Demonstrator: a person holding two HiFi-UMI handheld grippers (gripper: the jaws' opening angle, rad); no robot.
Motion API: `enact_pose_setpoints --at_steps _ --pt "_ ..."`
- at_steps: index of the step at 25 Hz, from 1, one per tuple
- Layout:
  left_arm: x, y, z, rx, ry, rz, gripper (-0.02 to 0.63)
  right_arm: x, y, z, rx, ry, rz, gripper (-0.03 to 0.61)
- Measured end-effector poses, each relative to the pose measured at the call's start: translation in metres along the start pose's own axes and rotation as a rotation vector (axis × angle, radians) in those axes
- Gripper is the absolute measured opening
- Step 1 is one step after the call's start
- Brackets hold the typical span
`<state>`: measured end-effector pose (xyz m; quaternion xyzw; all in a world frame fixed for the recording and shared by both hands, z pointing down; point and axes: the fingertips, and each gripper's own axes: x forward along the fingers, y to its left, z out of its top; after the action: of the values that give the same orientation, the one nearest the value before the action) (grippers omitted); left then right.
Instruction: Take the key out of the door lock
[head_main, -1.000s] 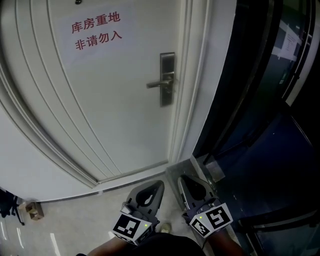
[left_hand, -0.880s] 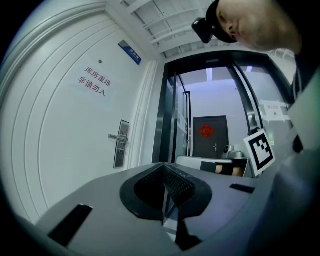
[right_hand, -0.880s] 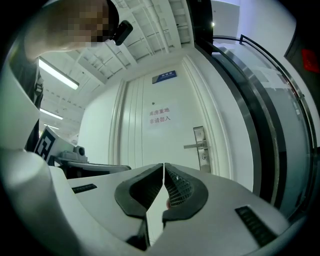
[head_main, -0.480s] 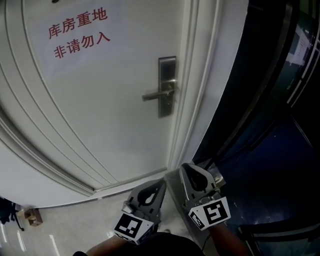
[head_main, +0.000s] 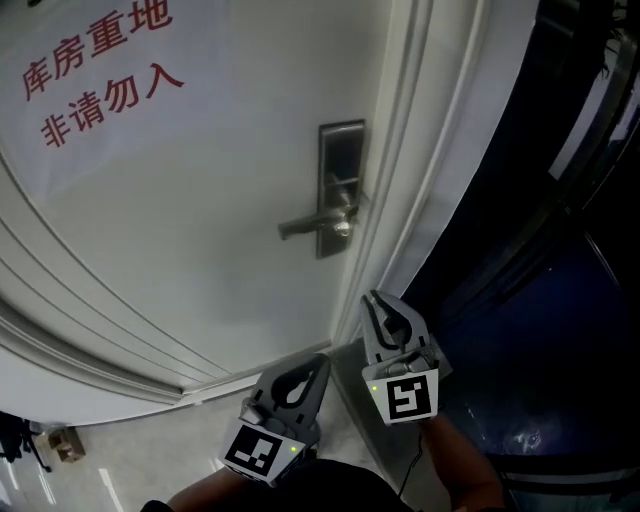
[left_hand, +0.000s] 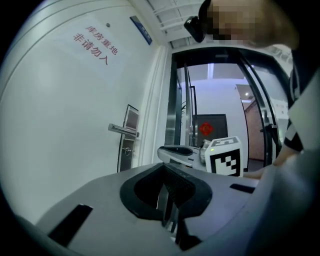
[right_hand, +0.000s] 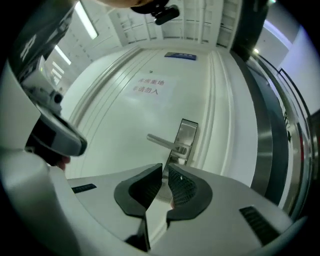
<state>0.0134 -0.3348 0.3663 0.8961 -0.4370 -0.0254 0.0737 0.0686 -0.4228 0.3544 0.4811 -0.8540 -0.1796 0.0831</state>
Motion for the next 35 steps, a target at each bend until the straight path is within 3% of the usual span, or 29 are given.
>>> enact_pose_setpoints --at_steps 3,8,13,24,29,35 --pt "0.008 0.021 -0.003 -0.001 0.016 0.017 0.006 0.033 -0.013 -0.011 -0.224 -0.006 -0.061 0.022" --pt "0.012 0.049 -0.010 0.005 0.038 0.046 0.006 0.079 -0.017 -0.025 -0.598 -0.024 -0.109 0.085" --pt "0.015 0.066 -0.016 0.000 0.052 0.060 0.006 0.112 -0.017 -0.047 -0.857 -0.006 -0.124 0.103" --pt "0.024 0.081 -0.020 -0.020 0.069 0.053 0.006 0.147 -0.015 -0.052 -1.046 -0.032 -0.160 0.101" --pt "0.025 0.087 -0.022 -0.027 0.074 0.062 0.006 0.153 -0.018 -0.050 -1.096 -0.048 -0.181 0.040" --pt "0.028 0.088 -0.024 -0.031 0.076 0.061 0.006 0.153 -0.017 -0.051 -1.155 -0.060 -0.179 0.034"
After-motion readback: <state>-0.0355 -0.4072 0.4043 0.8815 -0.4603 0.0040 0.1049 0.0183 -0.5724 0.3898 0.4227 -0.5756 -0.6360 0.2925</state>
